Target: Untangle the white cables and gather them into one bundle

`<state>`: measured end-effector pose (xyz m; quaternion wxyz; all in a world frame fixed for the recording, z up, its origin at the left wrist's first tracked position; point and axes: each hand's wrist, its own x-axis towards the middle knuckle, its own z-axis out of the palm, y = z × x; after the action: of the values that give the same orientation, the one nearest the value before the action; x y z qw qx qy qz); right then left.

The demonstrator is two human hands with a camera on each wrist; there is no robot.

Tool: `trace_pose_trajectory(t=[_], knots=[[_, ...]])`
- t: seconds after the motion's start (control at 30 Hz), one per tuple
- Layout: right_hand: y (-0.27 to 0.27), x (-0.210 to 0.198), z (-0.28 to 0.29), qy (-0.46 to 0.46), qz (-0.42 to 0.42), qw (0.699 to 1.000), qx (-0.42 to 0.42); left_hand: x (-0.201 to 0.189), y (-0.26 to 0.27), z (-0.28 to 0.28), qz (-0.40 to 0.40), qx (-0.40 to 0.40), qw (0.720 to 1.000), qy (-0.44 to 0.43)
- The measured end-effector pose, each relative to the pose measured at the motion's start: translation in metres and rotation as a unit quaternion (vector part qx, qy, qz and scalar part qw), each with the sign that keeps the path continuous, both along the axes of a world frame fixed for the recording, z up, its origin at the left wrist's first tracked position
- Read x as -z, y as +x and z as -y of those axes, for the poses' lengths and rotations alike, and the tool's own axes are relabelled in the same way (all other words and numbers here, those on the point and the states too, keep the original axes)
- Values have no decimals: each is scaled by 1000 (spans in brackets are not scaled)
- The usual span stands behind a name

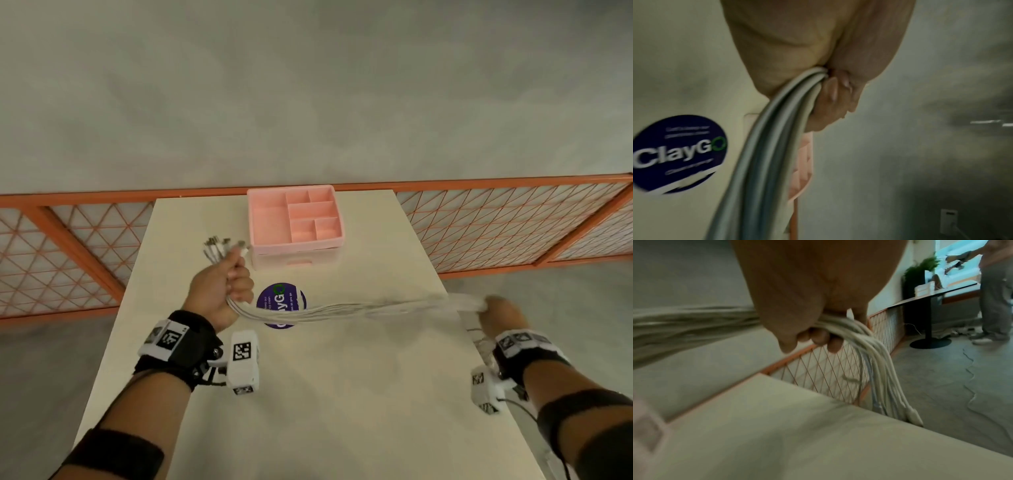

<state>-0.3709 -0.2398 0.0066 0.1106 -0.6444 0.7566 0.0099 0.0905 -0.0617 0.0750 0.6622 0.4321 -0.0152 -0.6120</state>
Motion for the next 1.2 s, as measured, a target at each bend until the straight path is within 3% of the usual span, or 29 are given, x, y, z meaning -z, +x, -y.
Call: trace_pose_trajectory(t=[0.13, 0.23, 0.4, 0.47, 0.57, 0.67, 0.73, 0.8, 0.83, 0.9, 1.0, 1.07, 1.13, 1.2], knots=[[7, -44, 11, -199, 88, 975, 43, 20, -29, -4, 10, 69, 997, 47], [10, -41, 5, -221, 67, 973, 17, 27, -36, -10, 42, 87, 993, 70], [8, 33, -25, -6, 89, 990, 112, 33, -24, -21, 35, 56, 995, 72], [6, 63, -33, 53, 78, 989, 113, 33, -17, -24, 23, 39, 996, 72], [12, 76, -37, 135, -7, 990, 49, 31, -7, -26, 9, 11, 998, 65], [19, 70, -32, 252, -79, 964, -7, 29, -6, -23, 20, -12, 998, 58], [35, 72, -22, 270, -125, 950, -91, 27, -10, -19, 40, -21, 997, 56], [79, 44, -30, 249, -136, 935, -213, 26, -16, -14, 52, -24, 997, 50], [108, 25, -40, 243, -98, 926, -271, 25, -19, -11, 51, -27, 997, 47], [171, -15, -68, 228, 61, 911, -338, 22, -27, -6, 52, -33, 997, 45], [251, -62, -117, 237, 324, 833, -380, 15, -38, 1, 54, -43, 997, 38], [277, -55, -136, 235, 368, 803, -406, 9, -43, 4, 51, -57, 997, 26], [288, -38, -147, 203, 346, 817, -413, 2, -43, 4, 66, -73, 995, 21], [279, -19, -146, 165, 291, 854, -398, -3, -33, 1, 80, -102, 991, 18]])
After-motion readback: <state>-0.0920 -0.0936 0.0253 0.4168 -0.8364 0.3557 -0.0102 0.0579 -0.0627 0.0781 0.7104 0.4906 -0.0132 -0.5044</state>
